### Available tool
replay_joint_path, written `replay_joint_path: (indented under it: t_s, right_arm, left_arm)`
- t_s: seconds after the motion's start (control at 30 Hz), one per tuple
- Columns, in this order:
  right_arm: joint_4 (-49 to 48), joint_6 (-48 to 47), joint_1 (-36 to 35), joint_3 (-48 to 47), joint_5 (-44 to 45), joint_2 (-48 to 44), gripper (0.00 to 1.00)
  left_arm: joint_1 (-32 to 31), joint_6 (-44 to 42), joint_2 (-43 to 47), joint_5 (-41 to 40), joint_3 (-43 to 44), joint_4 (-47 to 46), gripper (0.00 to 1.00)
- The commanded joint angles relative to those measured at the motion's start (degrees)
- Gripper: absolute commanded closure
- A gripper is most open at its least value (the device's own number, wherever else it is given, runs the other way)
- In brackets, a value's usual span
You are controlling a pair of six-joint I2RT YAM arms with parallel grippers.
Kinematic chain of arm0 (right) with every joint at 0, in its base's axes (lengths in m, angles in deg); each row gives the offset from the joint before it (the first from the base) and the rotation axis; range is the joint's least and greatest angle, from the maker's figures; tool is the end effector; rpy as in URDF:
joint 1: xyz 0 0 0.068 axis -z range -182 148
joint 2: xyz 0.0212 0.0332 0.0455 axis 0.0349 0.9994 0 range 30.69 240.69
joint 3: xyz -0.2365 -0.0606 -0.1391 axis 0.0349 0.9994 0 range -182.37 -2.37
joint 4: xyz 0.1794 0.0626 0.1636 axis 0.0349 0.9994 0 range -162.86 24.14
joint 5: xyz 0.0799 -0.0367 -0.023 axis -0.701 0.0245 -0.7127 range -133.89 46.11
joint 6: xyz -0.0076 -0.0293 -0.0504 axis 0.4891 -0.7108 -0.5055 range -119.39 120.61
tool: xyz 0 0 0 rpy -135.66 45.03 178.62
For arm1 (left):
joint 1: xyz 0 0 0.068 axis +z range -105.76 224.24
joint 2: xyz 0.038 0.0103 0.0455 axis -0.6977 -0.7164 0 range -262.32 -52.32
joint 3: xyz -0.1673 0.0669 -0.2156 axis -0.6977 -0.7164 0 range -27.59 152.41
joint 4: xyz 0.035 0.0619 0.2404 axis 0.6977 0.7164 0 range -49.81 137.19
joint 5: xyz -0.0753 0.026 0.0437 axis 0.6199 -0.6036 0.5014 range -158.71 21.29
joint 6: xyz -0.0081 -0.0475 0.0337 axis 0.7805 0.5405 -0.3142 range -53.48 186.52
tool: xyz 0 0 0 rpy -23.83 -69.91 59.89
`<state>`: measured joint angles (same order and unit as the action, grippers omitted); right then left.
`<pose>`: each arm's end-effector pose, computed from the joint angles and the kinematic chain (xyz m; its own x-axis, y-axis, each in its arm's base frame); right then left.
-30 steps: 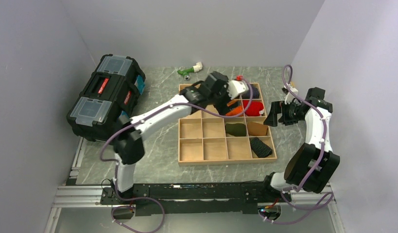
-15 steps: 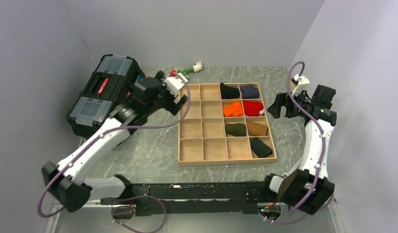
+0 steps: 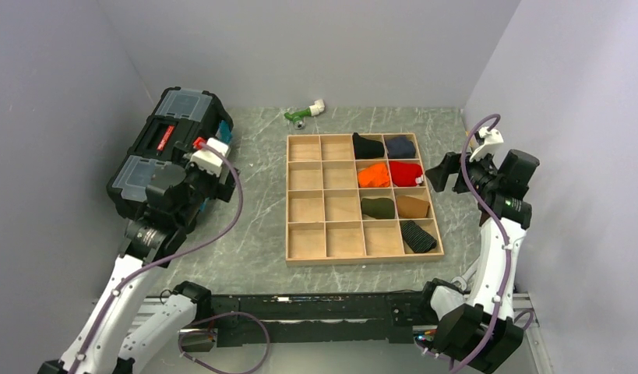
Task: Roll the underwear
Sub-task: Reset both arms
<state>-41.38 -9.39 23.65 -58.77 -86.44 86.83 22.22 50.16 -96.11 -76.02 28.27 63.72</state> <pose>0.1851 -0.0569 0.3461 -0.4251 0.0622 -0.9030 -0.2803 0.9395 0.1966 0.1439 -0.0524 0.3863 -0.1046 0.3438 -0.9332 0.2978 0.9061 0.3005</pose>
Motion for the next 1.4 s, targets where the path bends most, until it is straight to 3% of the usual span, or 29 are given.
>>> replay_joint_path:
  t_s: [0.0,0.33,0.63,0.73,0.97,1.37]
  right_arm:
    - [-6.5,3.8,0.2,0.7,-1.4,-1.5,0.0]
    - [1.7,1.8,0.3,-2.2,-4.2,2.5,0.0]
    - [3.0,-2.2,0.3,3.4,-1.1,-7.2,0.0]
    - [2.5,-2.4,0.3,5.8,1.0,-11.0,0.0]
    - [2.2,-2.6,0.3,8.2,3.0,-17.3,0.0]
    - [1.8,-4.8,0.4,8.3,5.9,-24.7,0.0]
  left_arm:
    - [3.3,2.7,5.7,-3.7,-4.0,1.2,0.01]
    - [6.1,6.7,14.4,-3.5,-6.8,10.4,0.0]
    - [15.3,9.7,28.6,6.3,-20.0,3.2,0.0]
    - [16.7,9.5,29.2,6.8,-19.7,3.5,0.0]
    - [21.8,6.9,27.2,16.4,-21.6,3.9,0.01]
    - [25.0,6.0,29.3,19.9,-22.8,3.5,0.01]
